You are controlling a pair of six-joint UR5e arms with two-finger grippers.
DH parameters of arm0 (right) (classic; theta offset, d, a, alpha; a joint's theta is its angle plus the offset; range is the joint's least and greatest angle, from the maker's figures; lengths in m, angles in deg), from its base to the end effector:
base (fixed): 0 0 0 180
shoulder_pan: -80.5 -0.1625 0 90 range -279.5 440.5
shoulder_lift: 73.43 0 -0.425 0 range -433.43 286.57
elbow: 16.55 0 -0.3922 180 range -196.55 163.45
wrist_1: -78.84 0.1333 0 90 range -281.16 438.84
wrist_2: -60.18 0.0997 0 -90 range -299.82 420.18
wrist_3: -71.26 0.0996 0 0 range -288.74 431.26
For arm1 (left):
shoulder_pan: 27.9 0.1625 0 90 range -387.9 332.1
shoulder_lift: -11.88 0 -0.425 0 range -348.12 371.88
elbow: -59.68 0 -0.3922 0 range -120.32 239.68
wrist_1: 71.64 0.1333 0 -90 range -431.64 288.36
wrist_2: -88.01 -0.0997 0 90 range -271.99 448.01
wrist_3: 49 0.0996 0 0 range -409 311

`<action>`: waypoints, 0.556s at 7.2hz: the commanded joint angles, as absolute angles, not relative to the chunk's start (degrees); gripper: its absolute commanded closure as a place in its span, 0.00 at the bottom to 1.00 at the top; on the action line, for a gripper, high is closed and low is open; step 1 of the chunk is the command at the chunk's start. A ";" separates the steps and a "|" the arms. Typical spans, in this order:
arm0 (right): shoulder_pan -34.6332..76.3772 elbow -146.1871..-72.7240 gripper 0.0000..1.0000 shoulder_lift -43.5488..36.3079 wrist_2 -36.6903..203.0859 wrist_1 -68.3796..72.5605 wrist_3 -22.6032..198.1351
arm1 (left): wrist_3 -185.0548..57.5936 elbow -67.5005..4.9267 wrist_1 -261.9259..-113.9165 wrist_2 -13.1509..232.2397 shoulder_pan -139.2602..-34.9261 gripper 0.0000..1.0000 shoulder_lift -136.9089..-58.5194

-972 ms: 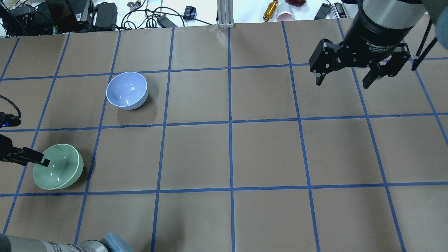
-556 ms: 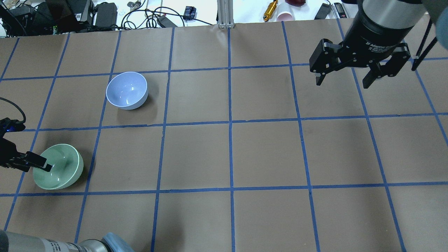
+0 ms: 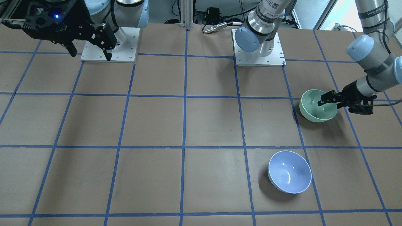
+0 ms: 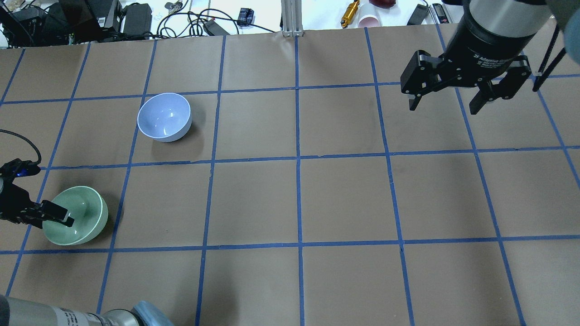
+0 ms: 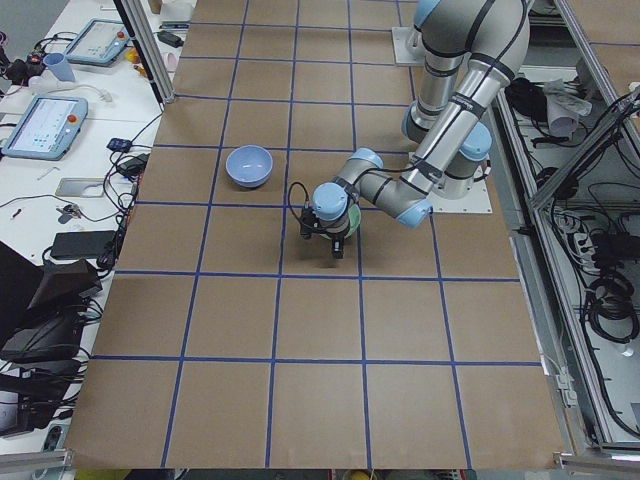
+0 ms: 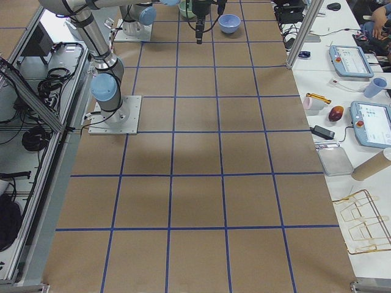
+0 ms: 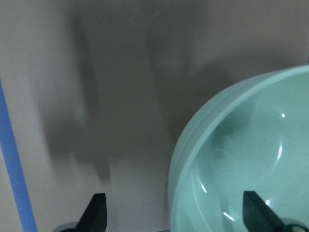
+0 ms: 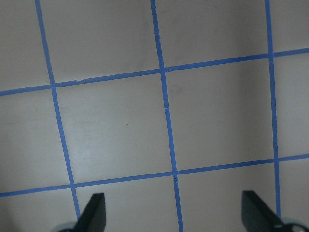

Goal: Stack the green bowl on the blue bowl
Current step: 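Close the left gripper on the green bowl's rim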

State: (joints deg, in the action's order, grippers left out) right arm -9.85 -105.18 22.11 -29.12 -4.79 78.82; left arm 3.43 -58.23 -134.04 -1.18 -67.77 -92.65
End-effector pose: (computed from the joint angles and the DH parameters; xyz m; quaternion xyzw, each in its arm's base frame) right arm 0.1373 -0.4481 0.5341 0.0628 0.9980 -0.0043 0.0064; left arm 0.2720 -0.4027 0.1874 -0.0190 -0.9914 -0.0753 0.1051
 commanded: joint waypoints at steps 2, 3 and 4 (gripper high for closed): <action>-9.85 -105.23 0.00 22.11 -29.12 -4.75 78.82 | 3.12 -58.27 -133.08 -1.11 -67.80 0.01 -93.94; -9.85 -105.14 0.00 22.11 -29.12 -4.83 78.82 | 3.12 -58.27 -132.99 -1.11 -67.80 0.11 -94.38; -9.85 -105.14 0.00 22.11 -29.12 -4.83 78.82 | 2.86 -58.27 -132.99 -1.11 -67.97 0.43 -94.38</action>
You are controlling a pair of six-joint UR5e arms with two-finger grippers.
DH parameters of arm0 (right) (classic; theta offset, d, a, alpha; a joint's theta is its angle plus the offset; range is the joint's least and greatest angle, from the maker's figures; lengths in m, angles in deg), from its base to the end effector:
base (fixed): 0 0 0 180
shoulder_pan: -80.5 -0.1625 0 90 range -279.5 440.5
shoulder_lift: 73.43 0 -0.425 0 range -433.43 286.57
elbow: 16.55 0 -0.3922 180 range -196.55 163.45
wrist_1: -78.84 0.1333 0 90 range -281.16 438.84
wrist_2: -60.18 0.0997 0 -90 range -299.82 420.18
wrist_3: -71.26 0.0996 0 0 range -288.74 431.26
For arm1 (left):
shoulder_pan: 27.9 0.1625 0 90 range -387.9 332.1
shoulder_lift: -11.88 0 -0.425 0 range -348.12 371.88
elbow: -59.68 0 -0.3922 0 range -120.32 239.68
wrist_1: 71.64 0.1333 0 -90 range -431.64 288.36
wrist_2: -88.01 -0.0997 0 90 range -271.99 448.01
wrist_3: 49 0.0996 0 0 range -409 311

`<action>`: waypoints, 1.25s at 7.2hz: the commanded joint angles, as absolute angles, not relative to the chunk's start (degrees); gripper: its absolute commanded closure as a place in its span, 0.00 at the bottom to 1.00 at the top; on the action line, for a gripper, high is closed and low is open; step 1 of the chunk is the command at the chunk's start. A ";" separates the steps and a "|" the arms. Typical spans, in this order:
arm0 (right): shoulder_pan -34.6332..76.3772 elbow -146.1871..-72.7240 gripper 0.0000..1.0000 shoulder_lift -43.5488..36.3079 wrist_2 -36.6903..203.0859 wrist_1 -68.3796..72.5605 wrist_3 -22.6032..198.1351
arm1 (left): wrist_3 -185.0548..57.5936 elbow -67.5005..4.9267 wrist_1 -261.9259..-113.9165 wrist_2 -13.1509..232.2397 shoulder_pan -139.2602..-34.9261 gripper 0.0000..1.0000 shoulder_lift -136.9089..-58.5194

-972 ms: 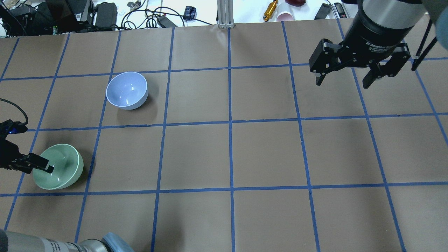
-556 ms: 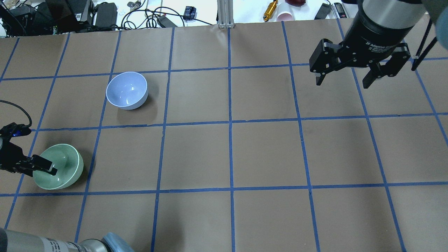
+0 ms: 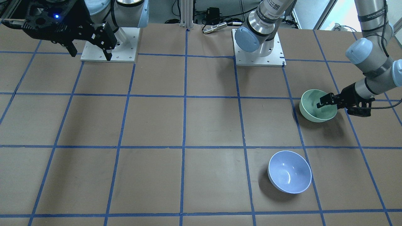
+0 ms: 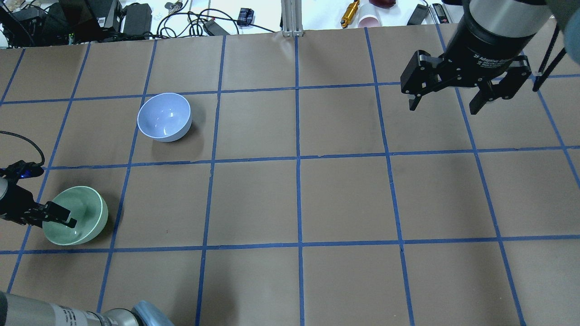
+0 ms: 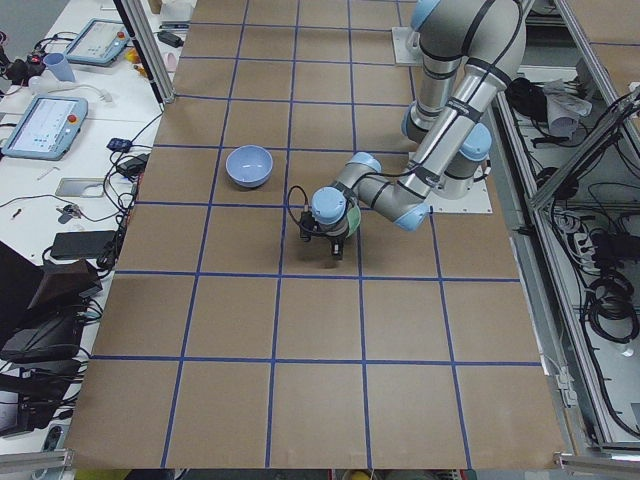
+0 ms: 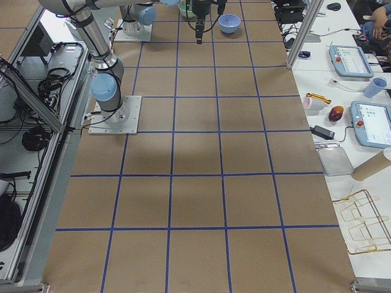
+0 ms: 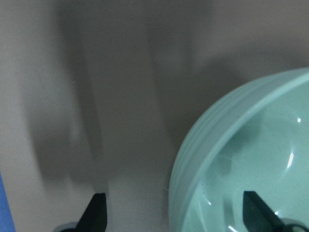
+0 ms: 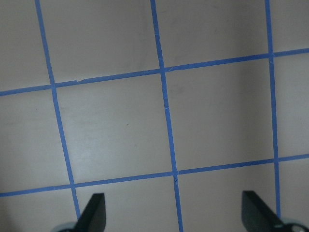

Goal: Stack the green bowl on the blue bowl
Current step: 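Close the left gripper on the green bowl's rim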

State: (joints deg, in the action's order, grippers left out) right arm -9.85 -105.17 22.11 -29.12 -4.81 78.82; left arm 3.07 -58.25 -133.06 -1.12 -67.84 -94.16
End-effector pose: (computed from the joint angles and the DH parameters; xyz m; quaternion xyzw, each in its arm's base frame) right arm 0.1373 -0.4482 0.5342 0.0628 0.9980 -0.0045 0.0064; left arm 0.2733 -0.4047 0.1762 -0.0164 -0.9908 -0.0783 0.1089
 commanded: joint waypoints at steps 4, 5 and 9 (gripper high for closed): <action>-9.85 -105.23 0.00 22.11 -29.12 -4.75 78.82 | -0.92 -58.18 -133.08 -0.94 -68.59 1.00 -94.03; -9.85 -105.14 0.00 22.11 -29.12 -4.75 78.82 | -0.75 -58.18 -133.08 -0.85 -68.59 1.00 -93.85; -9.85 -105.23 0.00 22.11 -29.12 -4.75 78.82 | -0.66 -58.00 -133.60 -0.41 -68.59 1.00 -93.50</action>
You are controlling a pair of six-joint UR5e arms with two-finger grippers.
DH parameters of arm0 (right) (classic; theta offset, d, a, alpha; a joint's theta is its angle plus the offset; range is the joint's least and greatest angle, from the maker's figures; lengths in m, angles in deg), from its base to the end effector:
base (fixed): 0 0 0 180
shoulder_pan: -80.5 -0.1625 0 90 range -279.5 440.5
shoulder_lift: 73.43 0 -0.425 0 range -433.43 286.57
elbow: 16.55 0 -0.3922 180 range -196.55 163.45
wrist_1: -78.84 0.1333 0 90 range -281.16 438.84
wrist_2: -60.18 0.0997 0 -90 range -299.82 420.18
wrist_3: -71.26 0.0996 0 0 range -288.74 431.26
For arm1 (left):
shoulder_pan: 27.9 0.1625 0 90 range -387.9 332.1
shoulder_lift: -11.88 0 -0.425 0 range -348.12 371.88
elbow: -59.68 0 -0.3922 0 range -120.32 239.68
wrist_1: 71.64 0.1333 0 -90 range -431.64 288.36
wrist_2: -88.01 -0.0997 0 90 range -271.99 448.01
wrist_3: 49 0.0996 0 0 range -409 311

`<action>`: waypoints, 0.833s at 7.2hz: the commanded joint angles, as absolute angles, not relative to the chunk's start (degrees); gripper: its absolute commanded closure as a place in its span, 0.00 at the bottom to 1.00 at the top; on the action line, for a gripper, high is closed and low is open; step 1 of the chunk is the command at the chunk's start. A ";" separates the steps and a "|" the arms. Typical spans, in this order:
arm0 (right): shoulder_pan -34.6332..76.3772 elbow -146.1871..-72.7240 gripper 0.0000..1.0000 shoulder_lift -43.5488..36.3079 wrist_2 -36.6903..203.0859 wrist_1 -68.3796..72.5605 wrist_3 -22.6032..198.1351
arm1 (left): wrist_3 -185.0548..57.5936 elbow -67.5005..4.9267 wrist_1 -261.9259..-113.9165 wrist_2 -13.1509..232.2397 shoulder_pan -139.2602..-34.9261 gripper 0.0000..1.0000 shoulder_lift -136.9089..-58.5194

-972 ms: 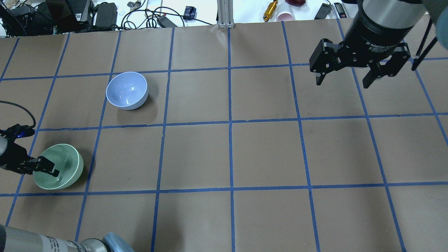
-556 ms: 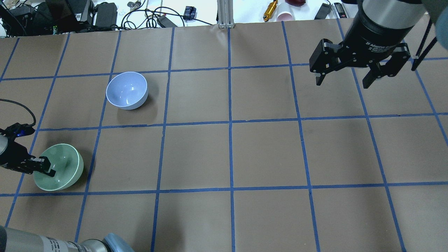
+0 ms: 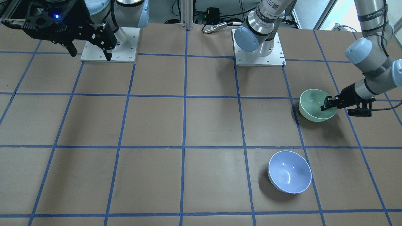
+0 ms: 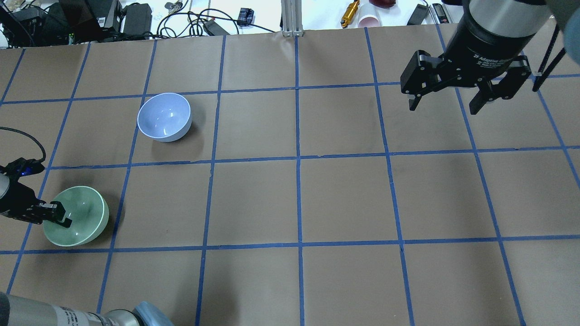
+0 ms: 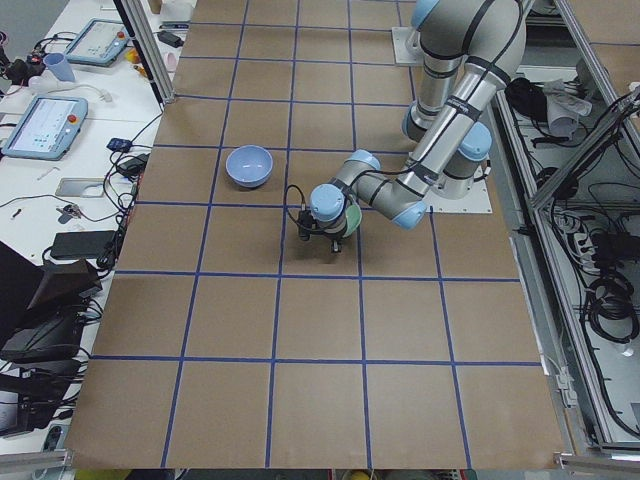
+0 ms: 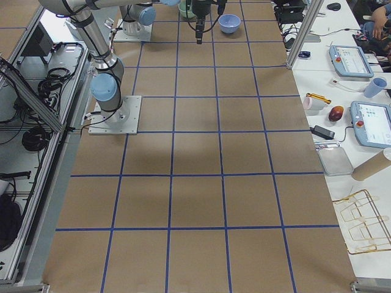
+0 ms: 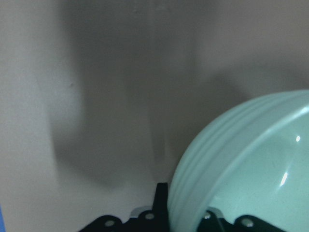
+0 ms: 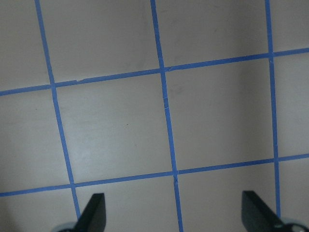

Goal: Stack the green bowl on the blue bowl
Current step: 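Close the left gripper on the green bowl's rim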

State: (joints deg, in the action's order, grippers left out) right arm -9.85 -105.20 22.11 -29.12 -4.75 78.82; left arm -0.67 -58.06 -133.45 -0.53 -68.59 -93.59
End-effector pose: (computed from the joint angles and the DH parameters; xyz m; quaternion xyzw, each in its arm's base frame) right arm 0.1373 -0.4480 0.5338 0.0629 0.9980 -0.0038 0.0064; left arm 0.2676 -0.4092 0.1816 0.0101 -0.9913 -0.0765 0.1067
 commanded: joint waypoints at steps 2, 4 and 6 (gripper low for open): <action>-9.85 -105.23 0.00 22.11 -29.12 -4.83 78.82 | -0.57 -58.00 -133.78 -0.41 -68.59 1.00 -93.33; -9.85 -105.23 0.00 22.11 -29.12 -4.83 78.82 | -0.57 -58.00 -133.87 -0.49 -68.59 1.00 -93.15; -9.85 -105.14 0.00 22.11 -29.12 -4.83 78.82 | -0.75 -57.92 -133.96 -0.49 -68.59 1.00 -92.97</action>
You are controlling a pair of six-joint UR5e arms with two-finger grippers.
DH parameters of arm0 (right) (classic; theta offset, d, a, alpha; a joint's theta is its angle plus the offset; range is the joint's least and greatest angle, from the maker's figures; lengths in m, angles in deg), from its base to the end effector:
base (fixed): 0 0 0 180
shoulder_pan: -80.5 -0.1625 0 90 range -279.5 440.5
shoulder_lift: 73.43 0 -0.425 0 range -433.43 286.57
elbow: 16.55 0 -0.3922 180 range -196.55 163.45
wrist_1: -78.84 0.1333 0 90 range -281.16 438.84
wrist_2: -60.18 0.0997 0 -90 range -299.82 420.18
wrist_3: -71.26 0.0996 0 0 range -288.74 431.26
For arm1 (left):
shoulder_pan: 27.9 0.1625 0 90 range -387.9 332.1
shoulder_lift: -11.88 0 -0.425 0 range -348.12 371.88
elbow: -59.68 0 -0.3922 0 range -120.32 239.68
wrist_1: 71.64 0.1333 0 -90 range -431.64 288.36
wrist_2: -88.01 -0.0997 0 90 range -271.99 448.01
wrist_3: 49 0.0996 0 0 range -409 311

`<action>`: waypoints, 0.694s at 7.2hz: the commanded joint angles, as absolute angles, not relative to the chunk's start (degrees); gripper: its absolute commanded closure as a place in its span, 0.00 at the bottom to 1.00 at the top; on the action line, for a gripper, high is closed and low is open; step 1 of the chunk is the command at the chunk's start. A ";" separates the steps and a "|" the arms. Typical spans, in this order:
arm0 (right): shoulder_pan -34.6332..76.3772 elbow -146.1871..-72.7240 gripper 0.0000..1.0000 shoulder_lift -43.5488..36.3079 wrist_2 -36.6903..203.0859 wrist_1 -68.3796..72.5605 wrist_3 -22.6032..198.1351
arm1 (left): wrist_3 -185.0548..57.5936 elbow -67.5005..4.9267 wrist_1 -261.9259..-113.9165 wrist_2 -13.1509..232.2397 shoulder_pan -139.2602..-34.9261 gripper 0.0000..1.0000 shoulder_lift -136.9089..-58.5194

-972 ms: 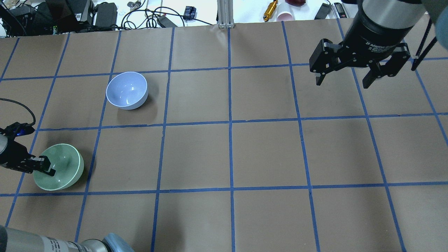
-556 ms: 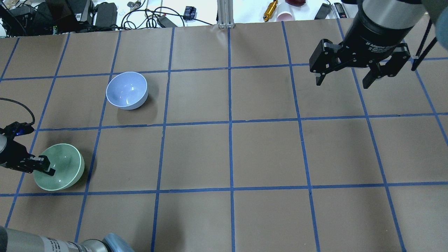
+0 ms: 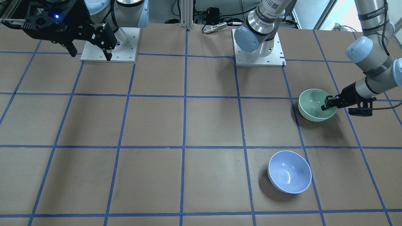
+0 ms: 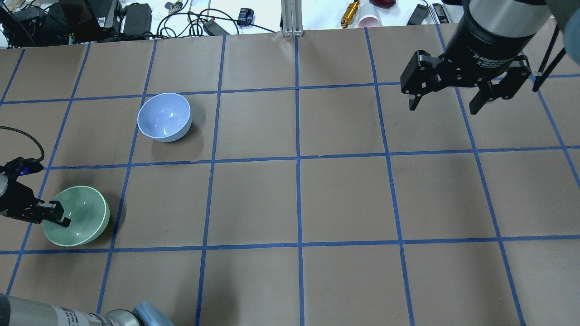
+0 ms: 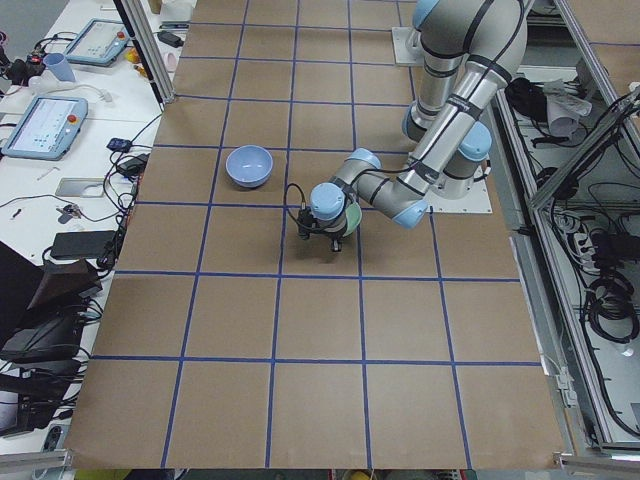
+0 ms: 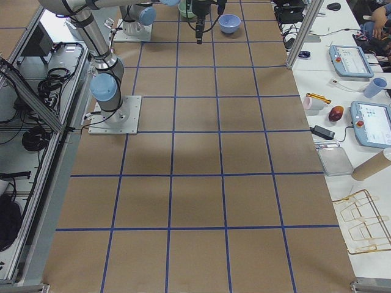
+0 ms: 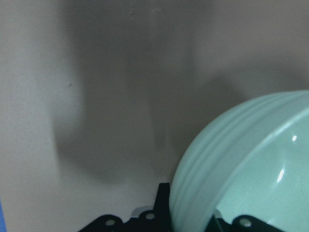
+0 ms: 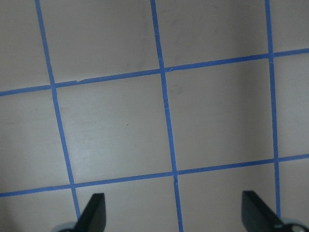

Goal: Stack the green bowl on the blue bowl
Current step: 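Close the left gripper on the green bowl's rim, then lift the green bowl with the left gripper toward the blue bowl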

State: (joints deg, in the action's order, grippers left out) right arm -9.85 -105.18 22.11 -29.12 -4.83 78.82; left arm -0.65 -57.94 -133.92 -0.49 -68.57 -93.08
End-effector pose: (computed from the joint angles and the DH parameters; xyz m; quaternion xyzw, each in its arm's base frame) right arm 0.1373 -0.4482 0.5341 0.0628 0.9980 -0.0046 0.0064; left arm 0.2674 -0.4089 0.1859 0.0102 -0.9915 -0.0753 0.1059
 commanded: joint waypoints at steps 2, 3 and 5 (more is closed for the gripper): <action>-9.85 -105.14 0.00 22.11 -29.12 -4.75 78.82 | -0.75 -57.83 -134.65 -0.49 -68.50 1.00 -92.54; -9.85 -105.23 0.00 22.11 -29.12 -4.83 78.82 | -0.84 -57.48 -136.23 -0.41 -68.59 1.00 -92.27; -9.85 -105.14 0.00 22.11 -29.12 -4.83 78.82 | -1.01 -56.60 -138.34 1.26 -68.77 1.00 -91.22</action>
